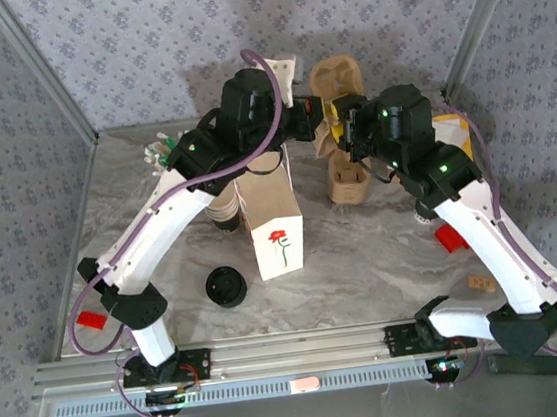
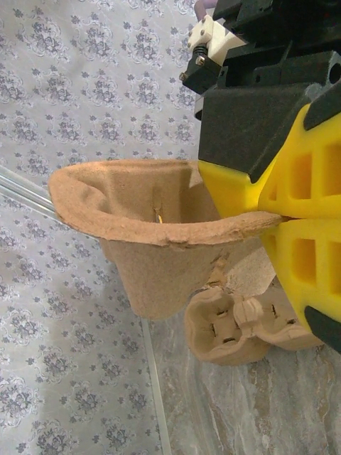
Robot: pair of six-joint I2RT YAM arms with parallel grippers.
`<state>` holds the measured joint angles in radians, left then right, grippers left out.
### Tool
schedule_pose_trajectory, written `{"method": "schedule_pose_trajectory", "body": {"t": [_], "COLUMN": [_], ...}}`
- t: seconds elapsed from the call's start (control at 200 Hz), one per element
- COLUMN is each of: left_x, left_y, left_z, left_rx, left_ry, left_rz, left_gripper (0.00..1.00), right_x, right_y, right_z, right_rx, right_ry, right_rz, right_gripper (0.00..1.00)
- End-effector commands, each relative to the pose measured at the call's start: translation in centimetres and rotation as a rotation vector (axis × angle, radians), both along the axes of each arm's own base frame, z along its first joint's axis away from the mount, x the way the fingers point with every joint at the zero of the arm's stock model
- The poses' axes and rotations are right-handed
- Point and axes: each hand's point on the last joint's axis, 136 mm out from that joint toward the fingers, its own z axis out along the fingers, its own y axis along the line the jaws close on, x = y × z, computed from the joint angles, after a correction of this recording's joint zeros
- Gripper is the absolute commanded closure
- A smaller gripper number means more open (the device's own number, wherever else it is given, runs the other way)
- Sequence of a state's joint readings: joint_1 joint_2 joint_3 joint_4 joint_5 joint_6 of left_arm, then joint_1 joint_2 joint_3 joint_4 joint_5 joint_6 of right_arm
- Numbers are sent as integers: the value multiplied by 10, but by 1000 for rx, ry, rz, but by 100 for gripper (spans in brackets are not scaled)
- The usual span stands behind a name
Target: Pack the takeout coffee
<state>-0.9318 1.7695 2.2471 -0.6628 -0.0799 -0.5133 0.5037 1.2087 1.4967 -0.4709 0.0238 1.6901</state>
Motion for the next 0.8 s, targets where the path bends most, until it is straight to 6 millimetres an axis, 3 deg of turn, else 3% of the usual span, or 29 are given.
{"method": "schedule_pose_trajectory", "body": {"t": [0.0,0.12,0.545,0.675,0.795], "left_x": [-4,-4,-6,-10,-18], "left_y": [5,6,11,25,56], "left_z": [26,25,29,37,44], "left_rx": [-39,-36,-36,-28,12], "left_ry": [-59,-58,-68,-87,-114], "left_rz": [5,6,12,42,102], "left_gripper": [96,93,68,59,55], "right_x": [-4,-4,-11,-16,-22], "right_y": [-11,-15,-25,-29,-35], "right_z": [0,-1,-6,-8,-2], "right_rx": [1,-3,-25,-41,-66], "right_ry": [9,10,25,32,18], "right_rz": [-41,-53,-78,-80,-83], "right_gripper": [66,66,67,68,68]}}
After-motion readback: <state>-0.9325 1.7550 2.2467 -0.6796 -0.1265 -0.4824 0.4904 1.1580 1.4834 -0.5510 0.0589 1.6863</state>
